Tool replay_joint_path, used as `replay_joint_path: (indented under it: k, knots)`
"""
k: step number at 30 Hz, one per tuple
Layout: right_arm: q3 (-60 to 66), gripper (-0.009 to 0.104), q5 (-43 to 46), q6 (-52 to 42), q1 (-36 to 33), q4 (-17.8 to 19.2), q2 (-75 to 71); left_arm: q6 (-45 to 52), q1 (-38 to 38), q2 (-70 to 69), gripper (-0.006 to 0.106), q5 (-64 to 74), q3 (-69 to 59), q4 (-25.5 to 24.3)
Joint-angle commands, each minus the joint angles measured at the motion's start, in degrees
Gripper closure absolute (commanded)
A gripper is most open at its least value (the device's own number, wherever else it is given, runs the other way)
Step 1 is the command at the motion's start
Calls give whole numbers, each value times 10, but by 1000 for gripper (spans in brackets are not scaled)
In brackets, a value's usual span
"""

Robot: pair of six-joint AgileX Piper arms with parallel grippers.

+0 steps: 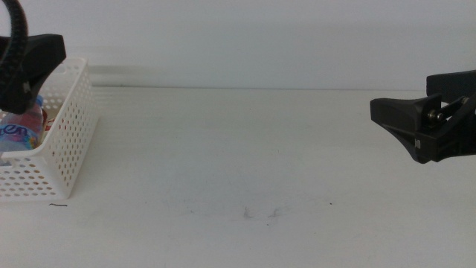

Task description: Use arms to grab the bottles and put them into the dustbin to the left of the table.

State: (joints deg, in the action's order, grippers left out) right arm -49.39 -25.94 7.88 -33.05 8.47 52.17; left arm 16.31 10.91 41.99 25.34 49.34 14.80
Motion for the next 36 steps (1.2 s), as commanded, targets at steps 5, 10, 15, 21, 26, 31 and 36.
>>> replay_joint_path:
  k: [5,10,15,21,26,31,36]
  knots:
    - [49,6,18,-2,15,-19,-52,-1,5,-3,7,-7,-7,-2]
    - [155,6,103,-2,116,-85,-134,-1,5,-61,7,-85,-76,-11]
    - [290,6,106,-2,182,-72,-261,-1,5,-167,7,-188,-224,-14]
    - [438,6,102,-2,212,-27,-430,-1,-23,-311,7,-192,-385,-17]
    - [494,6,64,-2,253,-26,-522,-1,-58,-394,7,-187,-471,5]
    - [494,6,98,-2,274,-28,-522,-1,-64,-420,7,-154,-493,-46]
    - [494,6,95,-2,274,-28,-522,-1,-64,-420,7,-176,-493,-59]
